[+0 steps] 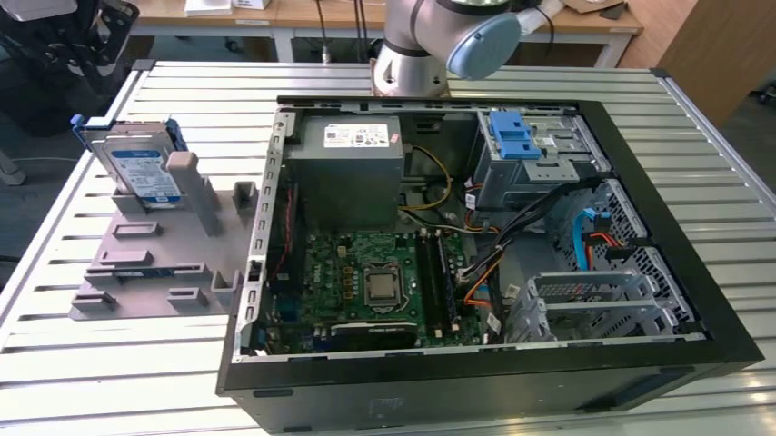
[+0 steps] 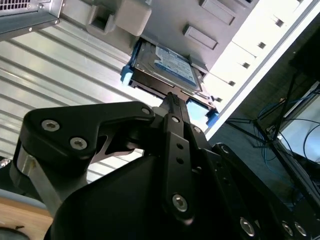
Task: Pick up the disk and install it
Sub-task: 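Reach for the disk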
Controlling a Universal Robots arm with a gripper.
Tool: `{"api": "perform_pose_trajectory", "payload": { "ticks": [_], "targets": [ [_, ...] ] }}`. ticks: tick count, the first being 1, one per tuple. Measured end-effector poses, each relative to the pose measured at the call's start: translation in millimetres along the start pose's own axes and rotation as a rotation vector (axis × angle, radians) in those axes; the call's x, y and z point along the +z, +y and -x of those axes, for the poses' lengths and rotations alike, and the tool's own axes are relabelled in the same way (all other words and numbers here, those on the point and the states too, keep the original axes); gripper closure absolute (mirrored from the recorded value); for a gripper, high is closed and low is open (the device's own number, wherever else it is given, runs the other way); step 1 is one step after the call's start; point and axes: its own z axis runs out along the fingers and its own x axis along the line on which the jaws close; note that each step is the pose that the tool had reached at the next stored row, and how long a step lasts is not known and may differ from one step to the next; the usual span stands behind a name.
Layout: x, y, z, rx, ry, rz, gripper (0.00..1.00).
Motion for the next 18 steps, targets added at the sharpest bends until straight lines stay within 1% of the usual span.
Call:
{"api": "perform_pose_trajectory", "payload": {
  "ticks": [7,10,18],
  "targets": [
    [3.1,-2.1,-17.4,0.000,-0.0001,0.0000,0.89],
    [3.5,-2.4,-22.8,0.000,-0.0001,0.0000,0.89],
    [3.5,-2.4,-23.7,0.000,0.0000,0.0000,0.89]
  ]
}}
